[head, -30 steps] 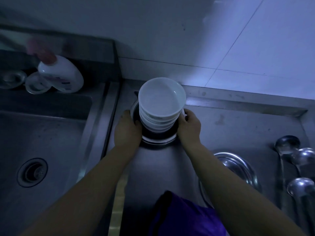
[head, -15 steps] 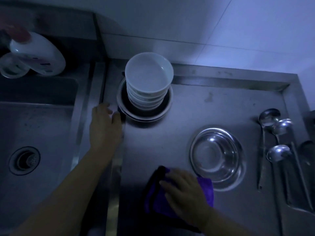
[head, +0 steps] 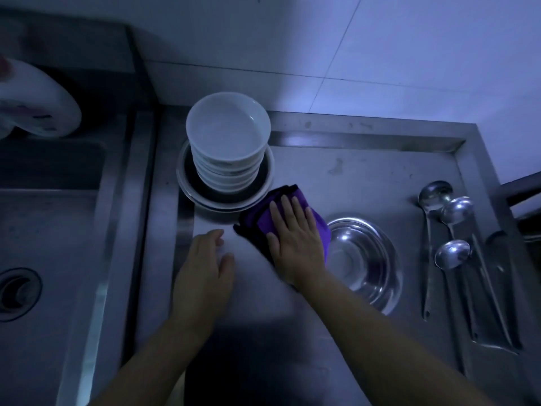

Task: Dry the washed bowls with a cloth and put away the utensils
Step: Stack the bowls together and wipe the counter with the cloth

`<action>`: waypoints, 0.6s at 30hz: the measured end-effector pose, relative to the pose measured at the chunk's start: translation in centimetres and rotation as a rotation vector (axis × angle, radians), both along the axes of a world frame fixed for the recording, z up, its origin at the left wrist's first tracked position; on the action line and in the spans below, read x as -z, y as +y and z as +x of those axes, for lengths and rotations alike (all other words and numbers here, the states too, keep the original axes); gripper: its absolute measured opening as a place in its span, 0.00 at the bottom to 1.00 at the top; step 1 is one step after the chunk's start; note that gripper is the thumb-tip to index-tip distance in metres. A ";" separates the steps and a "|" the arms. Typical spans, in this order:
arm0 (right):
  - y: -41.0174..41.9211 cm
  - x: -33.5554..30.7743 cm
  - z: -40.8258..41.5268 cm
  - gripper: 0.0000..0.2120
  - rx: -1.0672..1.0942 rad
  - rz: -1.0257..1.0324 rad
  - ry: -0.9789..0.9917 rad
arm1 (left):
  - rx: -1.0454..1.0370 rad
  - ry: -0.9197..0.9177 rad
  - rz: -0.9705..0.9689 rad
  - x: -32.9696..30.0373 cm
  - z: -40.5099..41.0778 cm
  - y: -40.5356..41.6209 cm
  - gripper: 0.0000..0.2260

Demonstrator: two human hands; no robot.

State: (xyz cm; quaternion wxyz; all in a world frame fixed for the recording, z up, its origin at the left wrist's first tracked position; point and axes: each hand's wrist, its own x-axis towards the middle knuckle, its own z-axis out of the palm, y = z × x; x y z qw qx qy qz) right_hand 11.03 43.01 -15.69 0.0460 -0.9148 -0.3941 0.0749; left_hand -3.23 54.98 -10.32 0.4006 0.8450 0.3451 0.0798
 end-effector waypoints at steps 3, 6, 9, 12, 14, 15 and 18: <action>1.1 0.3 3.4 0.28 0.078 -0.010 -0.024 | 0.091 0.084 -0.007 0.4 0.4 -1.3 0.19; 2.0 0.6 6.6 0.28 0.099 -0.039 -0.026 | 0.220 0.200 0.061 1.2 1.0 -3.1 0.18; 2.3 0.7 9.9 0.28 0.100 -0.058 -0.029 | 0.350 0.241 0.148 1.6 2.5 -4.9 0.18; 1.3 0.6 13.1 0.28 0.078 -0.062 -0.037 | 0.475 0.252 0.342 1.9 5.6 -6.4 0.22; -0.2 0.6 15.0 0.28 0.061 -0.057 -0.055 | 0.511 0.340 0.414 2.4 8.2 -7.1 0.28; -1.2 0.6 15.8 0.28 0.065 -0.050 -0.061 | 0.513 0.391 0.428 2.7 9.5 -7.3 0.30; -5.0 0.5 18.6 0.28 0.107 -0.039 -0.064 | 0.480 0.555 0.491 2.8 13.0 -8.2 0.36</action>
